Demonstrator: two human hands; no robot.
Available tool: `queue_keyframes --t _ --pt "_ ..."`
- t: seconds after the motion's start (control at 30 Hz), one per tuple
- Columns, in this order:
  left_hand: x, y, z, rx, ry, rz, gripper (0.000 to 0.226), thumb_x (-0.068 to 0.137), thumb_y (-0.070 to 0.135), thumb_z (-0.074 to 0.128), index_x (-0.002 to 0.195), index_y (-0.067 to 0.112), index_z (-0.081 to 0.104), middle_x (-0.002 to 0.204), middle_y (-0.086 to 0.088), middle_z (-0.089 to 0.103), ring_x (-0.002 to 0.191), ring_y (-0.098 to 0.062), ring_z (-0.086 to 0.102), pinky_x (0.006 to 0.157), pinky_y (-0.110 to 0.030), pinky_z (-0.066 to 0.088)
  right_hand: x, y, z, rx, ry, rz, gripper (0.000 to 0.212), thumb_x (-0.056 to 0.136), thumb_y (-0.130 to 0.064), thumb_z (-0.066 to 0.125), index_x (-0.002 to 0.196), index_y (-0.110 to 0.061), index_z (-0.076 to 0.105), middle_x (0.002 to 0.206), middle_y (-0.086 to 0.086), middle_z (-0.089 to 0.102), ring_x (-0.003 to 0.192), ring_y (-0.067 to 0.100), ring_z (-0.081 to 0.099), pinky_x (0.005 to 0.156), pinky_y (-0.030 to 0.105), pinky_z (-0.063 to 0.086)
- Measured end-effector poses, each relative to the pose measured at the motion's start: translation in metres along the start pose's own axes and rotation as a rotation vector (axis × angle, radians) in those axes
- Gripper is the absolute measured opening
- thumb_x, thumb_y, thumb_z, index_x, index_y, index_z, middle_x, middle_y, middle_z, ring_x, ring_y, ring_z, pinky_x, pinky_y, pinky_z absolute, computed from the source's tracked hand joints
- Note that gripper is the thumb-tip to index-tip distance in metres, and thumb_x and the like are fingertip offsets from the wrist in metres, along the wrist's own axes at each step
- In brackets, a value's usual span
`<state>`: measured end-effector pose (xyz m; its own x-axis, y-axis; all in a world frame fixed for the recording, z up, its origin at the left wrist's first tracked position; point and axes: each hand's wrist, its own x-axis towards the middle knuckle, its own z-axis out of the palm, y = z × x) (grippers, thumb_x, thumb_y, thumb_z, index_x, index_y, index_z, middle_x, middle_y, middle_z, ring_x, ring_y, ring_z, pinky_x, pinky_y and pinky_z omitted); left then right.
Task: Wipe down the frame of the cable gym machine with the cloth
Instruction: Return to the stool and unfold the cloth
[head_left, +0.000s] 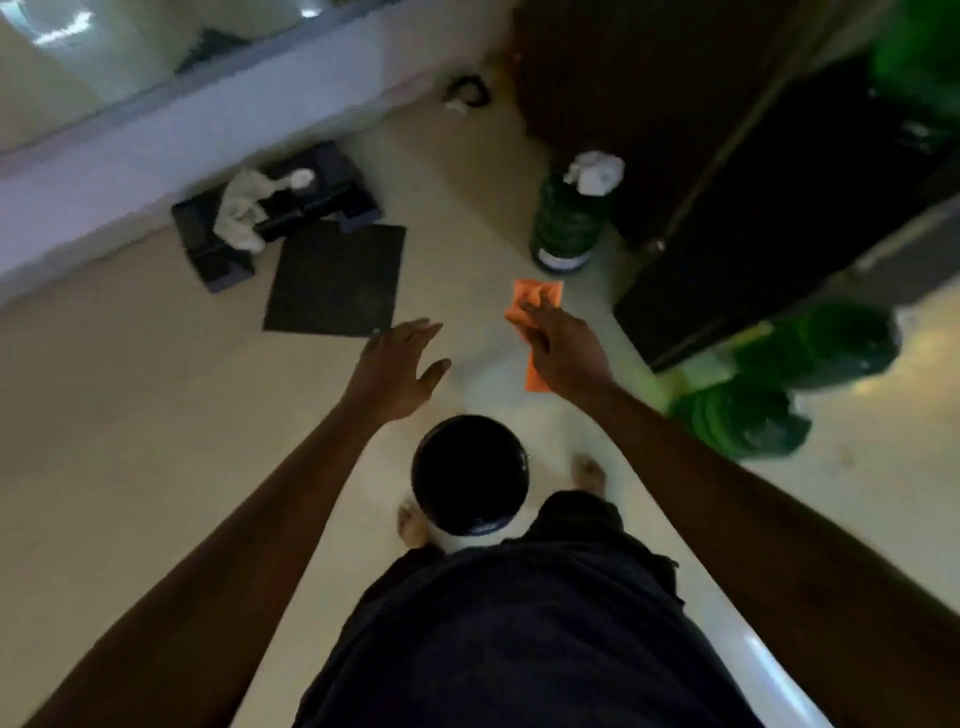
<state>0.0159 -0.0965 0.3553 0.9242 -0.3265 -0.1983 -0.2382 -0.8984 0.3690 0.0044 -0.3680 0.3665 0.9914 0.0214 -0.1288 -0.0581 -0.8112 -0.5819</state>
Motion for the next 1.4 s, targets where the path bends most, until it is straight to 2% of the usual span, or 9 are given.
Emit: queue_keyframes --t 0.13,0.27,0.53,0.63,0.87,1.0,1.1,1.27,1.4 --pt "0.022 -0.022 -0.021 0.090 -0.144 0.296 0.069 0.103 0.061 0.045 0.161 0.024 0.046 0.167 -0.001 0.045 0.155 -0.023 0.040 0.127 -0.056 0.028 -0.067 -0.026 0.013 0.012 0.215 0.246 0.041 0.110 -0.041 0.057 0.145 -0.022 0.064 0.123 0.020 0.076 0.101 0.046 0.072 0.074 0.040 0.048" --pt "0.021 -0.015 -0.016 0.130 -0.222 0.538 0.074 0.097 0.065 0.041 0.155 0.019 0.054 0.161 -0.005 0.053 0.149 -0.027 0.049 0.120 -0.056 0.038 -0.150 -0.052 0.041 0.059 0.429 0.440 0.053 0.105 -0.060 0.042 0.144 -0.032 0.065 0.135 0.010 0.073 0.108 0.043 0.072 0.080 0.048 0.059" --pt "-0.061 0.038 -0.014 0.074 -0.307 0.935 0.057 0.104 0.046 0.064 0.153 0.018 0.057 0.157 -0.004 0.057 0.143 -0.026 0.054 0.118 -0.045 0.043 -0.270 -0.125 0.101 0.232 0.686 0.767 0.039 0.108 -0.022 0.061 0.146 -0.028 0.068 0.126 0.004 0.079 0.107 0.030 0.076 0.090 0.029 0.055" --pt "-0.109 0.029 -0.011 -0.012 -0.445 0.913 0.055 0.105 0.047 0.062 0.156 0.027 0.053 0.155 0.002 0.058 0.141 -0.021 0.055 0.118 -0.043 0.045 -0.301 -0.166 0.131 0.403 0.744 0.868 0.036 0.111 -0.041 0.055 0.142 -0.028 0.070 0.100 -0.003 0.081 0.081 0.019 0.076 0.082 0.032 0.063" --pt "-0.202 -0.024 -0.004 -0.264 -0.830 0.715 0.057 0.102 0.038 0.072 0.155 0.027 0.055 0.143 0.007 0.067 0.127 -0.010 0.065 0.111 -0.041 0.054 -0.352 -0.243 0.192 0.829 0.795 0.923 0.043 0.112 -0.055 0.047 0.131 -0.026 0.071 0.119 0.001 0.075 0.107 0.025 0.071 0.099 0.056 0.059" --pt "-0.220 -0.041 -0.017 -0.278 -0.790 0.721 0.046 0.101 0.029 0.075 0.145 0.021 0.063 0.119 0.011 0.072 0.106 0.000 0.067 0.105 -0.034 0.056 -0.360 -0.276 0.202 1.238 0.831 0.919 0.041 0.114 -0.053 0.043 0.134 -0.027 0.069 0.126 0.006 0.076 0.117 0.032 0.072 0.103 0.056 0.060" --pt "-0.218 -0.048 -0.030 -0.280 -0.770 0.760 0.043 0.096 0.038 0.079 0.134 0.023 0.064 0.116 0.011 0.073 0.103 -0.006 0.070 0.094 -0.032 0.059 -0.354 -0.300 0.200 1.579 0.855 0.844 0.049 0.117 -0.052 0.035 0.128 -0.017 0.066 0.109 0.012 0.083 0.101 0.036 0.078 0.084 0.045 0.067" --pt "-0.201 -0.058 -0.062 -0.201 -0.832 0.883 0.031 0.094 0.043 0.081 0.114 0.026 0.065 0.107 0.018 0.069 0.102 -0.003 0.068 0.085 -0.027 0.051 -0.332 -0.322 0.198 1.698 1.011 0.769 0.057 0.117 -0.049 0.038 0.147 -0.004 0.055 0.129 0.019 0.076 0.115 0.034 0.077 0.081 0.037 0.066" --pt "-0.178 -0.074 -0.084 -0.116 -0.897 0.979 0.074 0.065 0.071 0.082 0.123 0.027 0.065 0.115 0.018 0.069 0.107 -0.007 0.068 0.090 -0.033 0.056 -0.307 -0.333 0.201 1.707 1.088 0.788 0.053 0.118 -0.047 0.036 0.135 -0.002 0.061 0.117 0.019 0.080 0.105 0.030 0.080 0.082 0.039 0.067"
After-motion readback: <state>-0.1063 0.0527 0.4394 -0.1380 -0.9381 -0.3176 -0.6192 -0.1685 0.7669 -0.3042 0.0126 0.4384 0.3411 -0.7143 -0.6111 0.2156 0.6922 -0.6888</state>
